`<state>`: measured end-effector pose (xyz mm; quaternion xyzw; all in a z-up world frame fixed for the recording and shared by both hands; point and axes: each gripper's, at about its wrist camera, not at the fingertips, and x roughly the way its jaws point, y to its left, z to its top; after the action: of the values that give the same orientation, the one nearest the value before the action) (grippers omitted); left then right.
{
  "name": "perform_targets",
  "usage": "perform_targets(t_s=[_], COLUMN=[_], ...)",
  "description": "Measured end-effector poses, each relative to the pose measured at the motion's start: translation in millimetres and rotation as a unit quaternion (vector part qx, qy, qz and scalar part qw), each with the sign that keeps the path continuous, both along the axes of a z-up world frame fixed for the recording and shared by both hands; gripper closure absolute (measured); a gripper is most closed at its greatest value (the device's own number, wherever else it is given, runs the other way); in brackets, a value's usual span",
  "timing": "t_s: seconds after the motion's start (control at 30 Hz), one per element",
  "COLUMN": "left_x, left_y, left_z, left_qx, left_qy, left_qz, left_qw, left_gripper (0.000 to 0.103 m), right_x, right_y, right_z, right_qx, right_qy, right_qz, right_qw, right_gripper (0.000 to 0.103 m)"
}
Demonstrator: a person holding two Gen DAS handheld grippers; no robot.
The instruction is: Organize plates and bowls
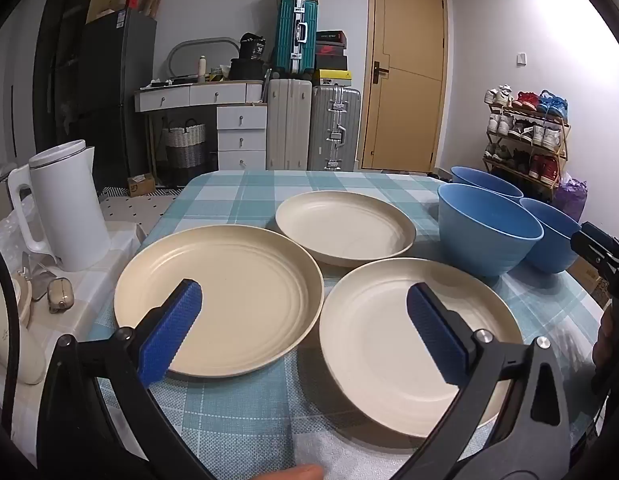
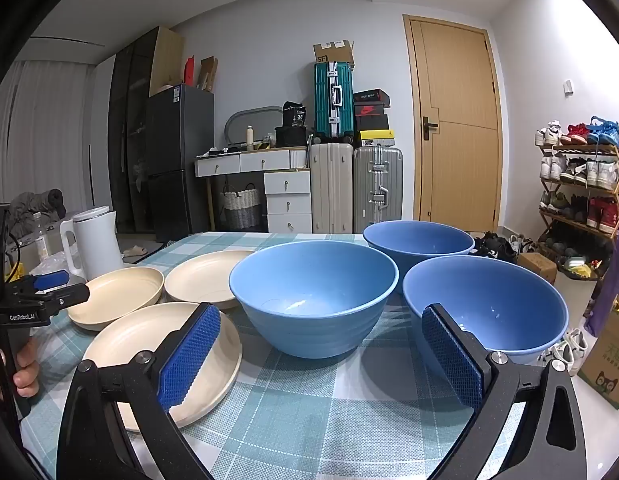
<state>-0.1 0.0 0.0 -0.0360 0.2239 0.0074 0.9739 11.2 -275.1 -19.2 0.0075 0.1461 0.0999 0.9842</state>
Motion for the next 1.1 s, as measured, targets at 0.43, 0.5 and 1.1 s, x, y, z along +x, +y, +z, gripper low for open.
perform_targets(t_s=[0.43,0.5,1.1], left_x=[0.1,0.2,0.1], left_y=[0.1,0.1,0.0], left_z=[0.0,0.0,0.0], left_qx=[0.001,0.001,0.002], left_qy=[0.001,0.002,0.002], left_qz=[0.0,0.0,0.0], left_qw=[1.0,1.0,1.0], left_gripper=[0.001,0.001,0.001], right_x=[-0.3,-0.3,-0.4], right_y=[0.0,0.0,0.2], right_z=[0.0,0.0,0.2], right_qx=[0.002,0.002,0.001], right_qy=[-0.004,-0.004,-0.004], right_qz=[0.0,0.0,0.0], right_qw=[1.0,1.0,1.0], right_gripper=[0.0,0.0,0.0])
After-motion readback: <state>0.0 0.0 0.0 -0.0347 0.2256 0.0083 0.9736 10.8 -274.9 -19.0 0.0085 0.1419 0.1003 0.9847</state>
